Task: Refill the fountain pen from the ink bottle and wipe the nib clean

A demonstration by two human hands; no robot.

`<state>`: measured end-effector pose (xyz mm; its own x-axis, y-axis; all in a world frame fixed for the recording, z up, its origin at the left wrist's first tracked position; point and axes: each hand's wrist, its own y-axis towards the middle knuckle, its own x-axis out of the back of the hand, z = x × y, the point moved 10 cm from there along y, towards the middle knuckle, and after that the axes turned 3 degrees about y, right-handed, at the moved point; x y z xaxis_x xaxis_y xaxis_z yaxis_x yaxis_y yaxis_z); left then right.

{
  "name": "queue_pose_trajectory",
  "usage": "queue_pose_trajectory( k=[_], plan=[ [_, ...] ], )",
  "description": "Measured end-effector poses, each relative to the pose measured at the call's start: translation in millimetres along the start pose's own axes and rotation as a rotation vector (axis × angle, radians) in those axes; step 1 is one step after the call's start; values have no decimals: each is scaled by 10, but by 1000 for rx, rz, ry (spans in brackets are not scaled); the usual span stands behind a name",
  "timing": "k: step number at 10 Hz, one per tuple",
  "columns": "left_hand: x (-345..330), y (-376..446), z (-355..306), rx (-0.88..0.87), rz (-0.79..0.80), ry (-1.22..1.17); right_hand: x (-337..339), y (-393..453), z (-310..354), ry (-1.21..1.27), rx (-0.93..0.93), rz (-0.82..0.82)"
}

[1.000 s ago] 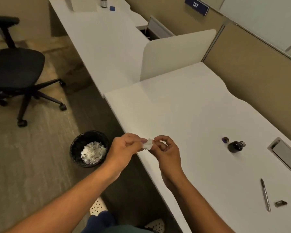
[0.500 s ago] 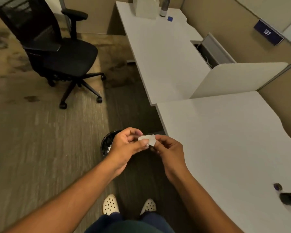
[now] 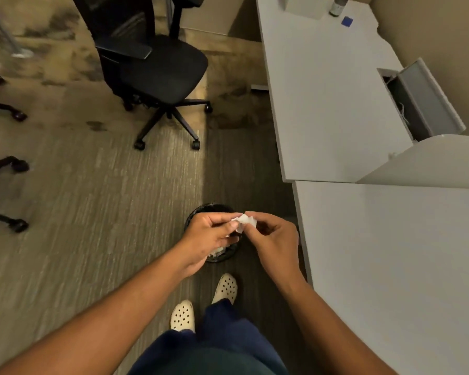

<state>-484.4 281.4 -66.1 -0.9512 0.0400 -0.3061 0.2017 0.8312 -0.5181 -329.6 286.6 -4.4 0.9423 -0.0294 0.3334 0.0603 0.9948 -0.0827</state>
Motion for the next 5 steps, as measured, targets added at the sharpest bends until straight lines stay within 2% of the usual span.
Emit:
queue_pose_trajectory(
  k=[1,2,3,5],
  plan=[
    [229,221,23,-11,-119,174,-152,221,-159,-78,24,36],
    [475,437,23,-43,-317,302,-322,509,-567,-186,-18,63],
    [617,567,-55,-103,-439,440,-491,796,-929,-254,-40,98],
    [742,751,-58,-163,-513,618,-836,1290,-1630,-382,-147,219]
  ],
)
